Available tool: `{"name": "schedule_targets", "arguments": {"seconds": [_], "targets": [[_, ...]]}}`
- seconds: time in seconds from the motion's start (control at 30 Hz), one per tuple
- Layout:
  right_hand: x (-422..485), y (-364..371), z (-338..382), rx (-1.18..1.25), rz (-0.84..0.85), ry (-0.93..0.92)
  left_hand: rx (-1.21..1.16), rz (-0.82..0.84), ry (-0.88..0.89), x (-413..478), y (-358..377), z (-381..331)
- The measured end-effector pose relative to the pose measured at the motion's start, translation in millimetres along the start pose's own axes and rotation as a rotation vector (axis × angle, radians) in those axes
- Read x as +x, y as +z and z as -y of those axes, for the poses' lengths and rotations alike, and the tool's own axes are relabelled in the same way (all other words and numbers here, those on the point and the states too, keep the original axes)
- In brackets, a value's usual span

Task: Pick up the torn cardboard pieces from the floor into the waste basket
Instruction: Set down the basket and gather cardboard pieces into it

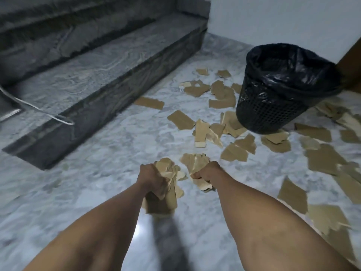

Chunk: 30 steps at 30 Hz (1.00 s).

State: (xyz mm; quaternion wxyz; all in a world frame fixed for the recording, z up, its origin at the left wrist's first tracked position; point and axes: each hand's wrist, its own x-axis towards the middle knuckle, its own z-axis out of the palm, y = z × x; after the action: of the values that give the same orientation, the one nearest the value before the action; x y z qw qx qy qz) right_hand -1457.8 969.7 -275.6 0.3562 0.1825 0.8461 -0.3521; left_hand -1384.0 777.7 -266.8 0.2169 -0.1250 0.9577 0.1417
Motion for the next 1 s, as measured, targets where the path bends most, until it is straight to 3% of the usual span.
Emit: {"name": "schedule_targets", "arguments": {"seconds": [0.17,0.37,0.5,0.63,0.77,0.83,1.0], "targets": [[-24.3,-70.5,64.5,0.138,-0.131,-0.293,-0.528,-0.267,-0.142,19.8,-68.1,-36.2],[-96.7,-249.9,156.6,0.233,-0.432,-0.606,-0.926,-0.577,0.172,51.1,-225.1,-167.1],[-106.6,-331.3,149.4,0.411,-0.595,-0.649,-0.899,-0.573,0.364,47.2,-278.8,-278.3],[-87.8,-372.5,117.4,0.522,-0.614,-0.585,-0.743,-0.606,0.438,46.7,-267.9,-360.7],[-58.2,-404.3,93.2,0.593,-0.532,-0.557,-0.640,-0.597,0.485,63.9,-249.0,-408.4],[-39.8,-417.0,84.1,0.584,-0.453,-0.515,-0.617,-0.512,0.485,81.3,-245.2,-424.7],[4.7,-445.3,59.4,0.633,-0.533,-0.469,-0.415,-0.374,0.385,119.7,-249.6,-449.3]]}}
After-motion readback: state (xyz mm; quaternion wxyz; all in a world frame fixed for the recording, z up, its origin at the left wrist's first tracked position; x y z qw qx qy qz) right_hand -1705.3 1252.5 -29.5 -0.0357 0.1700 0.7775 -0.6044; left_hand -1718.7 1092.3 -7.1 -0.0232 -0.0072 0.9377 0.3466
